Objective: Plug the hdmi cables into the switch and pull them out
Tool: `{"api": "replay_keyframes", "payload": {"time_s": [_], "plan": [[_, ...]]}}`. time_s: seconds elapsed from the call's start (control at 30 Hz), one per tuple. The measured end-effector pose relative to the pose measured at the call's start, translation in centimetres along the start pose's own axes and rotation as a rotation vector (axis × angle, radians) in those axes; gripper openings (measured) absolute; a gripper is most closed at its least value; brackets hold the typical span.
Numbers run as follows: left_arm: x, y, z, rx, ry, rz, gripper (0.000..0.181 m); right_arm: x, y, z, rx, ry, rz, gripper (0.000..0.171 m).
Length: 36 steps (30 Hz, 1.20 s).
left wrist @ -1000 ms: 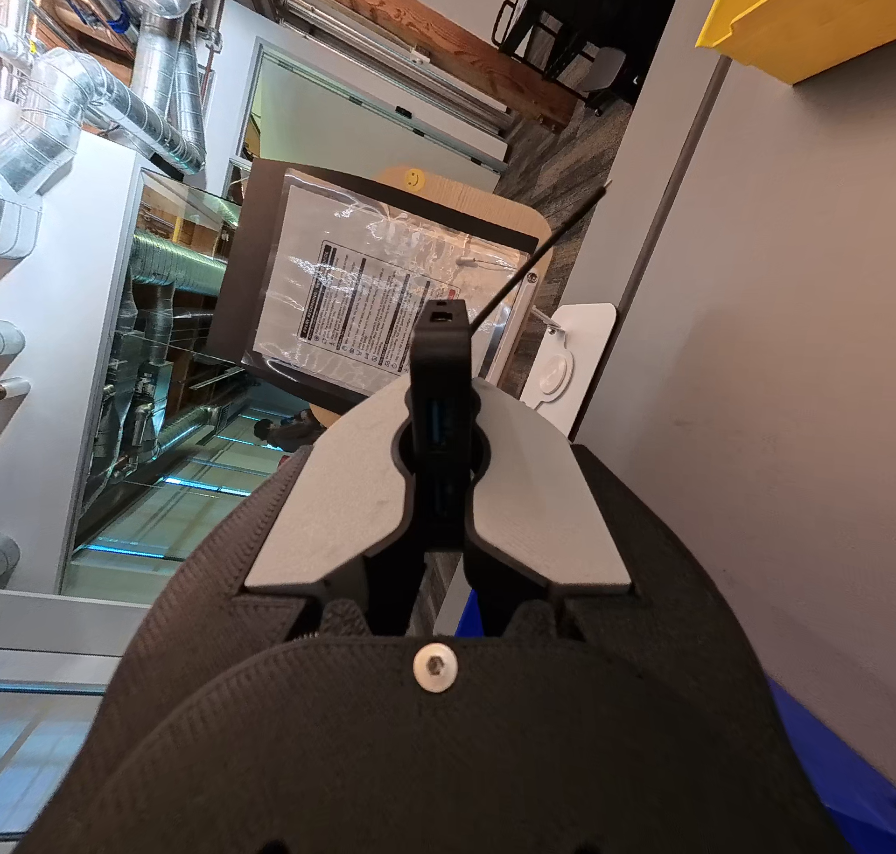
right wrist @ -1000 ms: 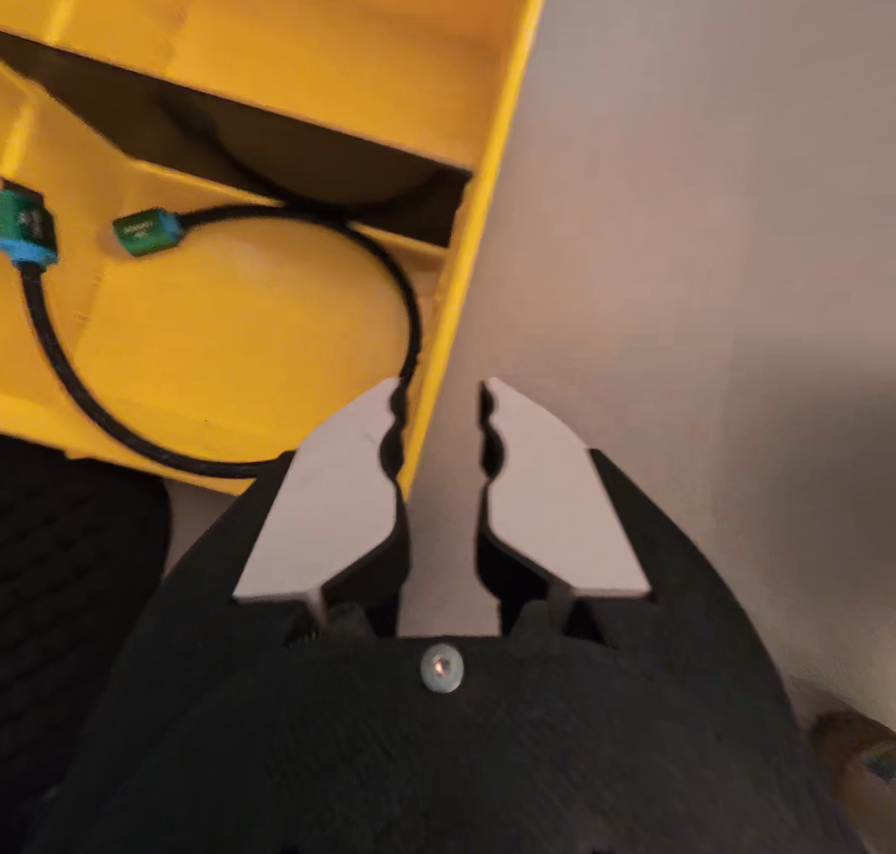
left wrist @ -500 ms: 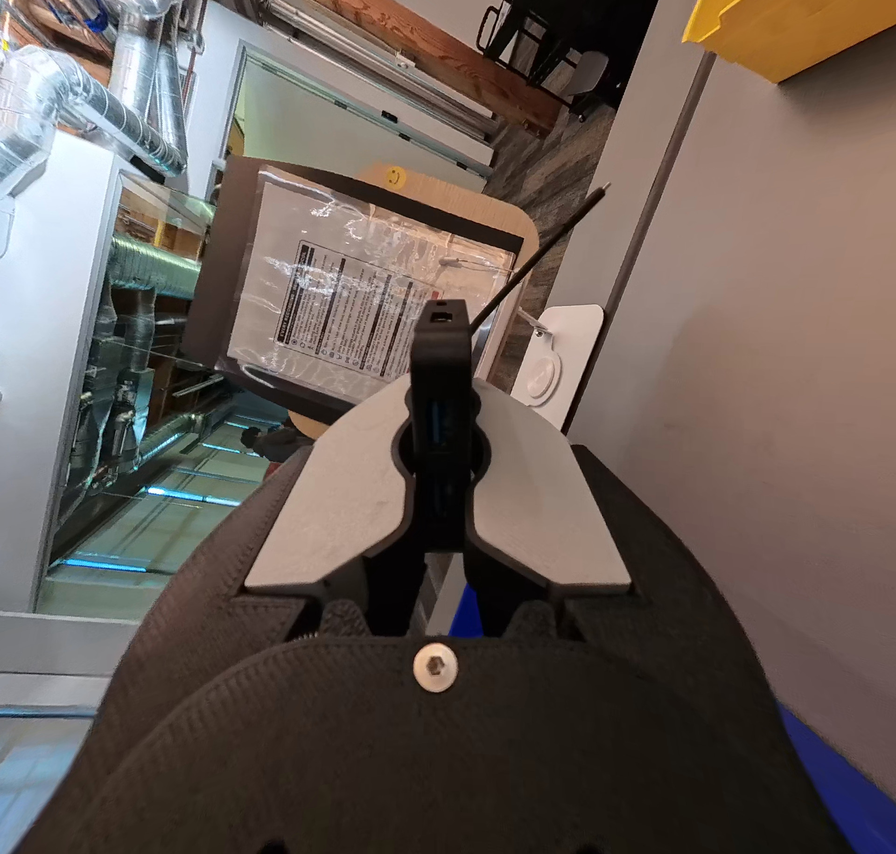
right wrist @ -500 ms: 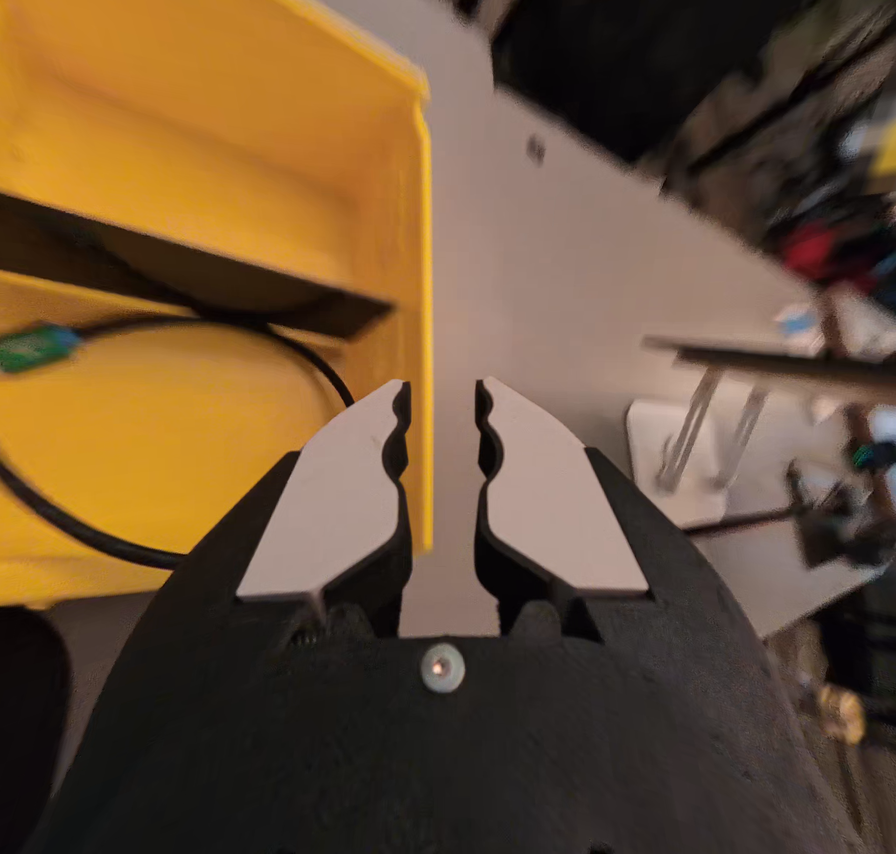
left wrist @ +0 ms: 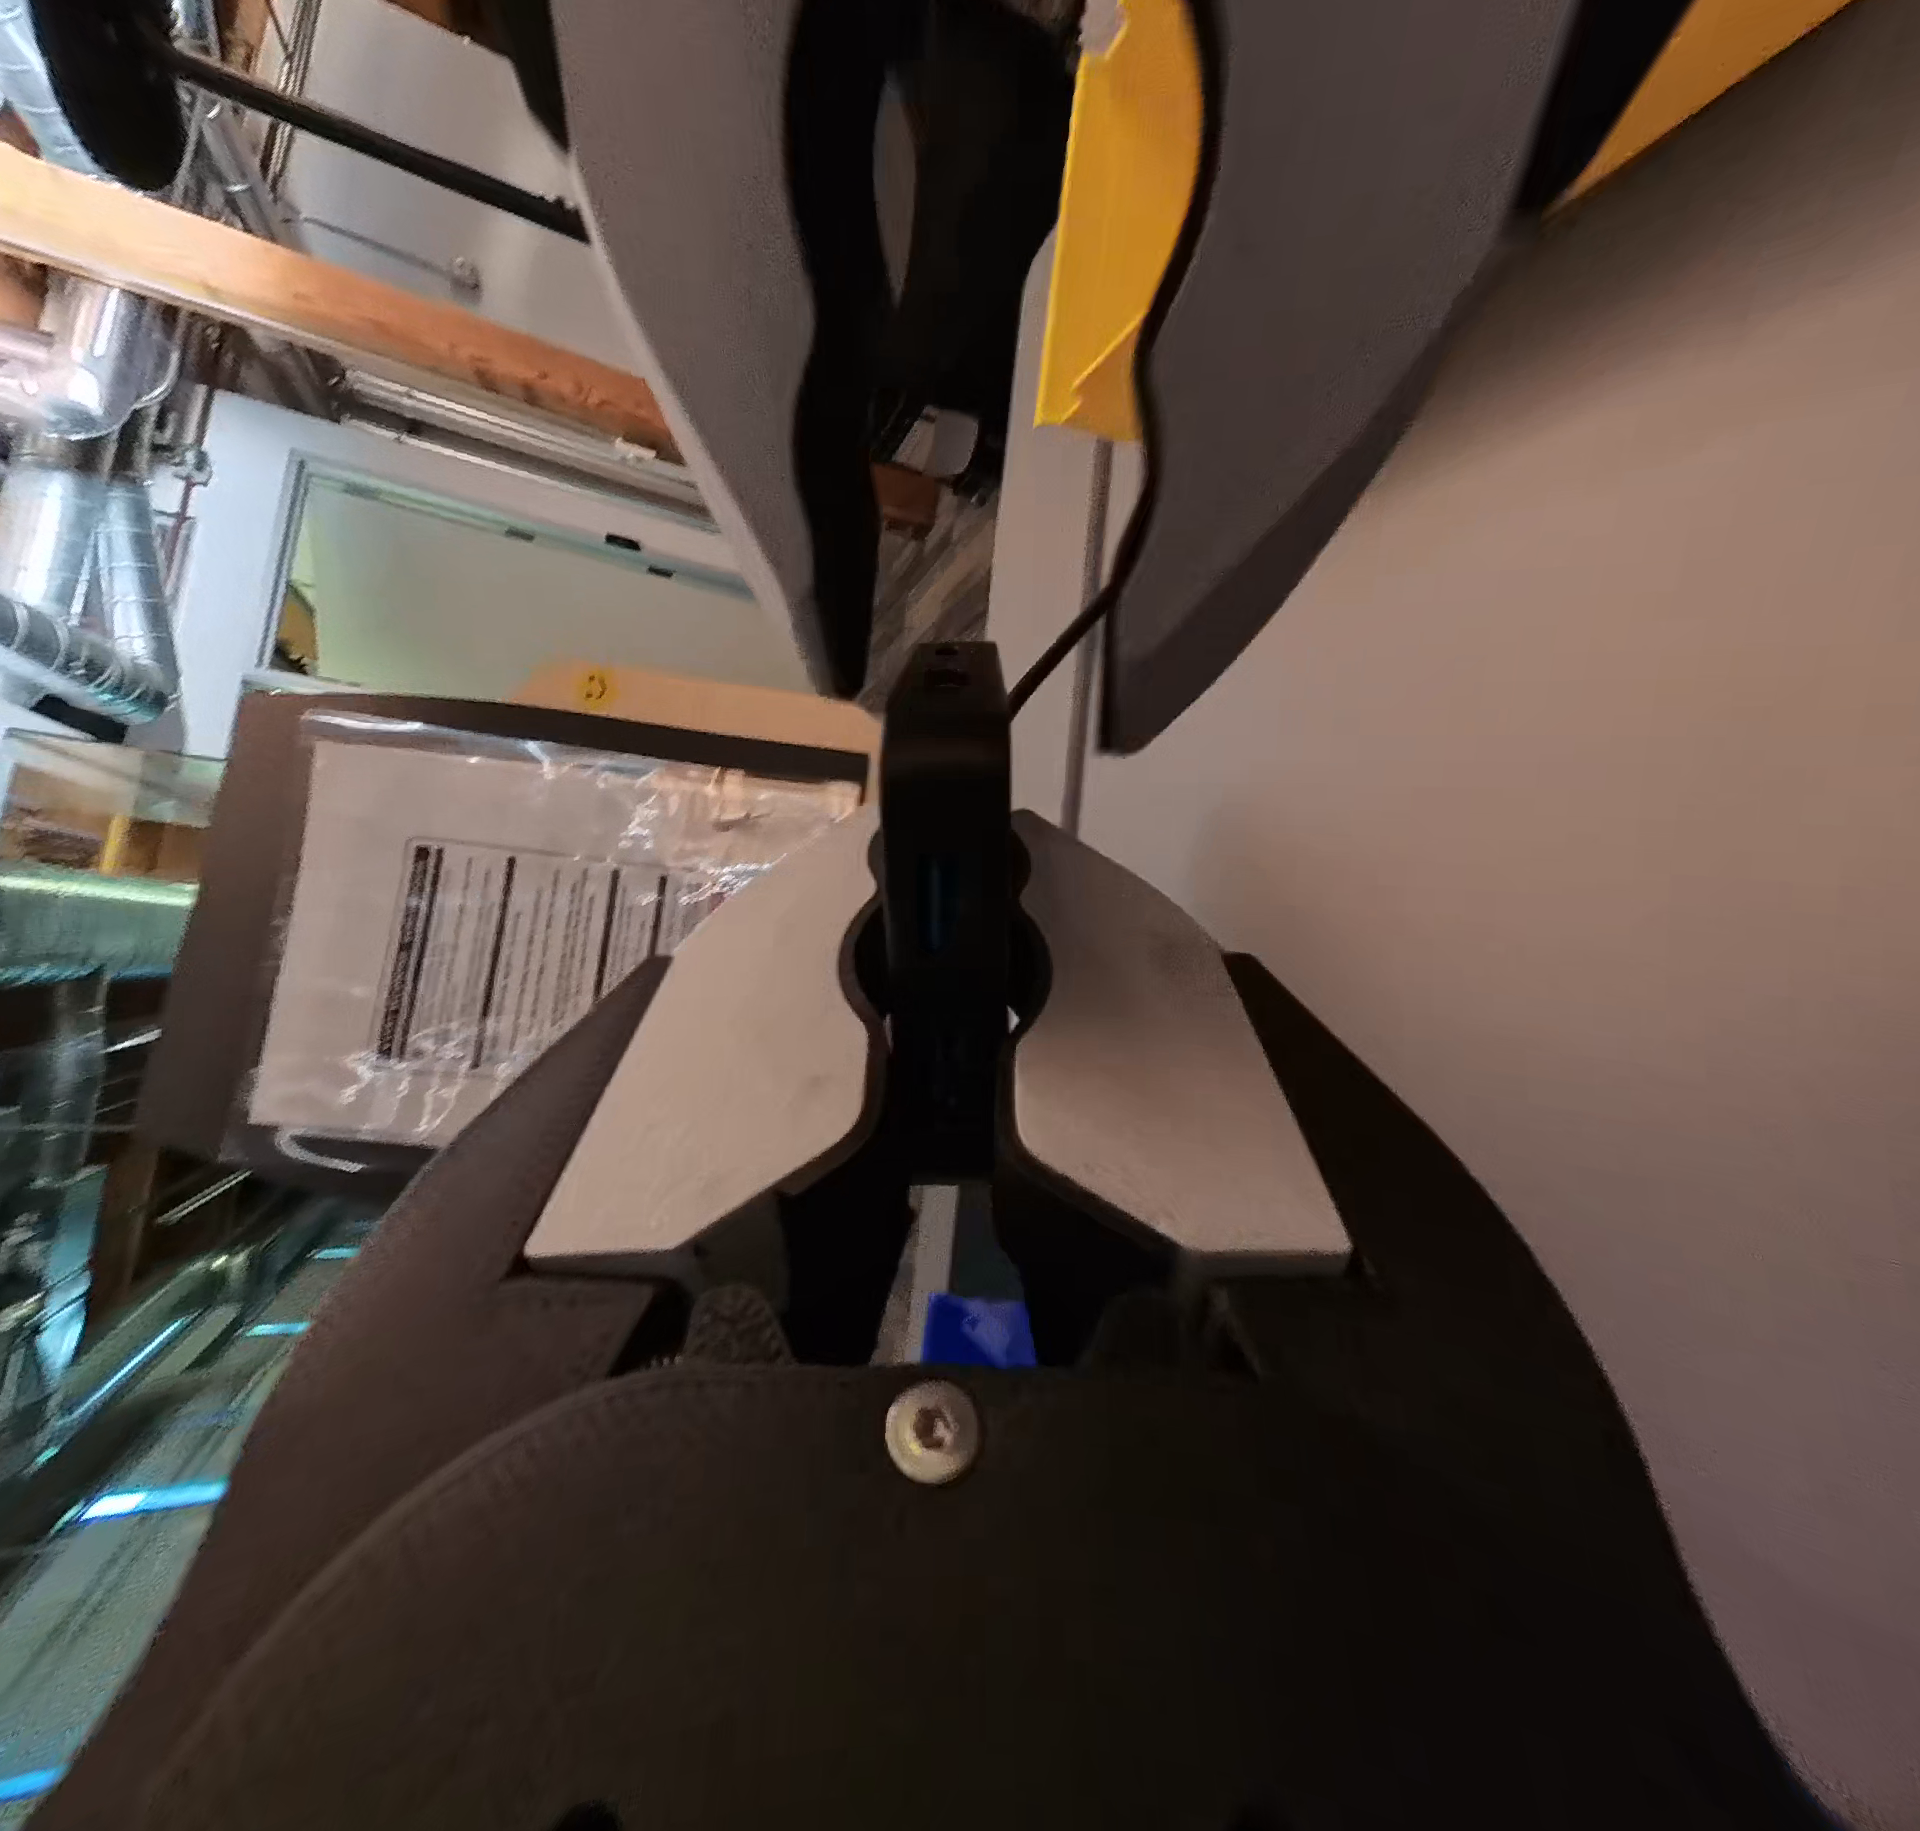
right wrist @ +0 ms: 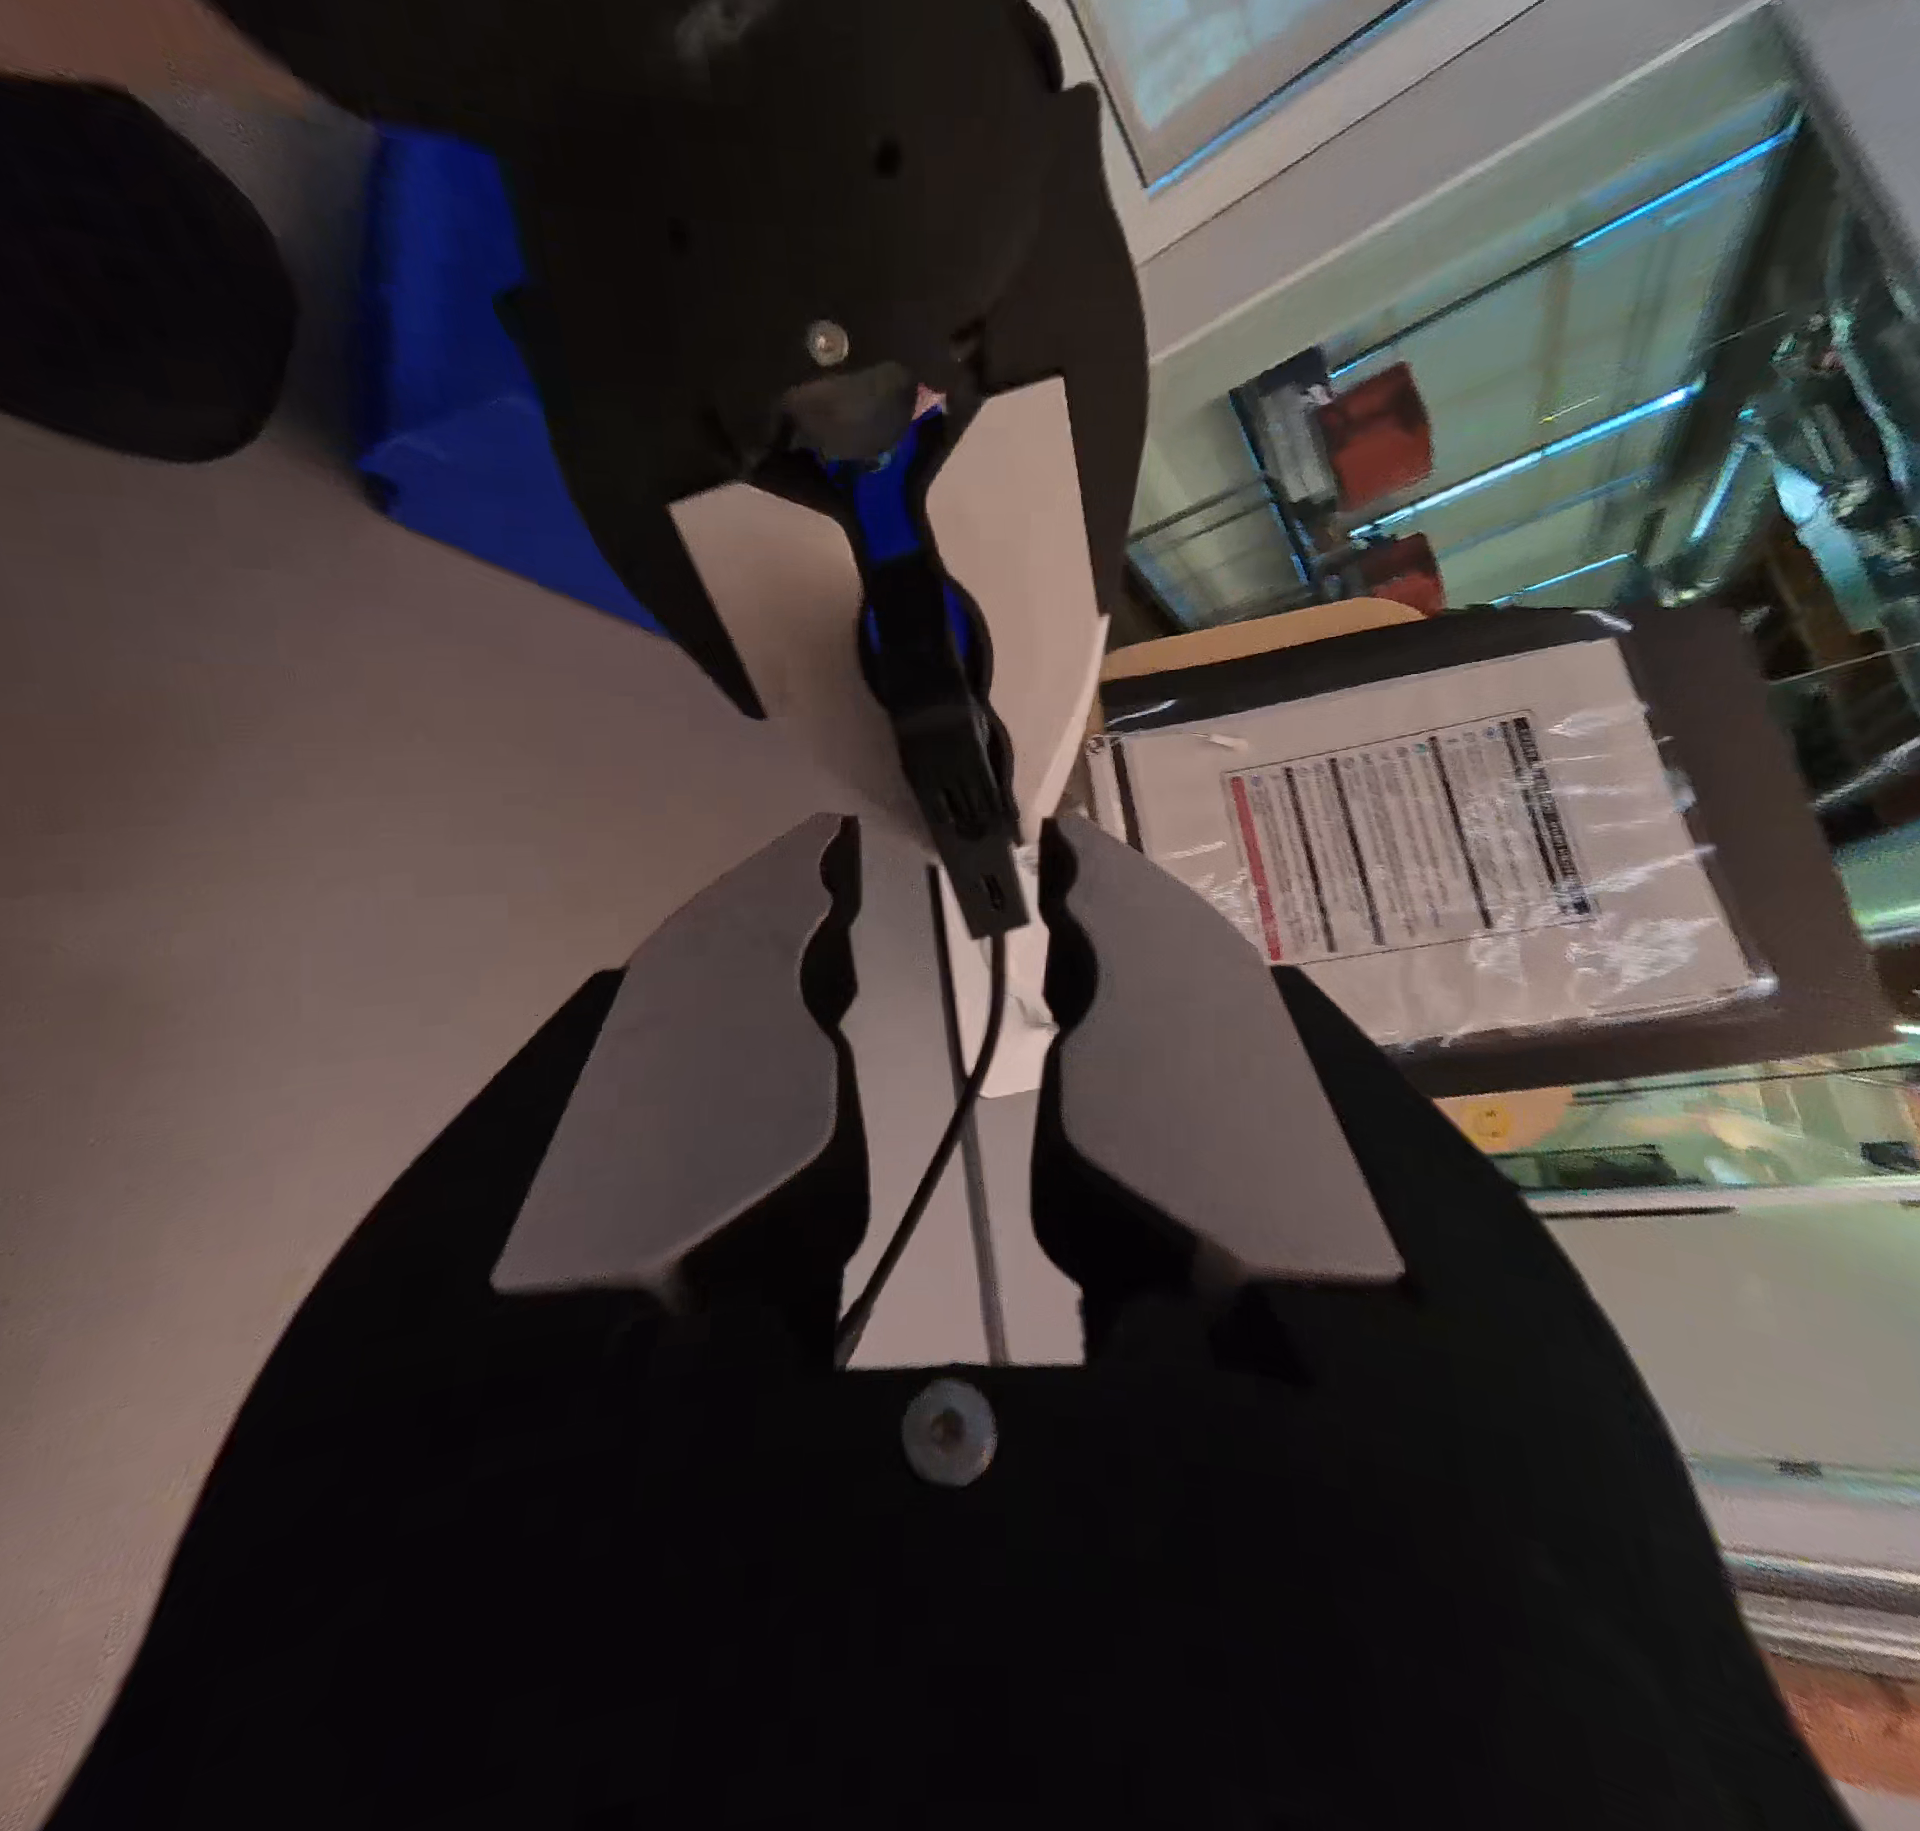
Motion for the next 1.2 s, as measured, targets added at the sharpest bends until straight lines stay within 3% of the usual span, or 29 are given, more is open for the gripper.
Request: {"api": "replay_keyframes", "payload": {"time_s": [0.07,0.17,0.27,0.37,0.47,0.57,0.7,0.83,0.9,1.0,1.2], "plan": [[-0.6,-0.1,-0.8,-0.05,-0.025,0.051,0.013,0.2,0.4,0.3,0.025,-0.033,0.007,0.017],[-1.4,-0.1,-1.4,-0.089,-0.064,0.103,0.019,0.8,0.0,0.6,0.03,-0.038,-0.037,0.016],[0.3,-0.2,-1.2,-0.082,-0.144,-0.014,0.028,-0.7,-1.9,2.6,0.106,-0.014,0.0,0.016],[2.3,-0.9,0.6,-0.014,-0.201,-0.074,0.03,-4.2,-5.1,8.8,0.253,0.065,0.052,0.015],[3.6,-1.8,2.1,0.02,-0.238,-0.103,0.027,-6.0,-7.6,17.5,0.439,0.18,-0.015,0.016],[4.2,-2.4,2.7,0.042,-0.229,-0.127,0.023,-6.1,-9.1,23.4,0.54,0.235,-0.105,0.016],[4.0,-2.4,2.5,0.051,-0.213,-0.123,0.022,-8.3,-10.1,23.1,0.414,0.341,-0.083,0.016],[3.6,-2.0,2.7,0.071,-0.189,-0.114,0.021,-12.8,-13.0,20.3,0.237,0.373,0.104,0.016],[3.6,-1.8,3.0,0.078,-0.192,-0.114,0.02,-14.0,-14.6,20.9,0.272,0.37,0.176,0.016],[3.9,-1.8,3.5,0.093,-0.197,-0.123,0.019,-12.9,-14.9,24.4,0.464,0.361,0.139,0.016],[4.6,-2.2,4.6,0.126,-0.248,-0.141,0.018,-5.5,-10.3,34.8,0.837,0.397,-0.129,0.016]]}}
Point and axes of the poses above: each gripper's, where its closed fingertips meet, y out along the fingers, z out of its underside, x = y × z across the jaws, the point moved 4 cm from there along -y, back along the fingers, and after that the axes turned 5 degrees about -z, right-handed, at the moved point
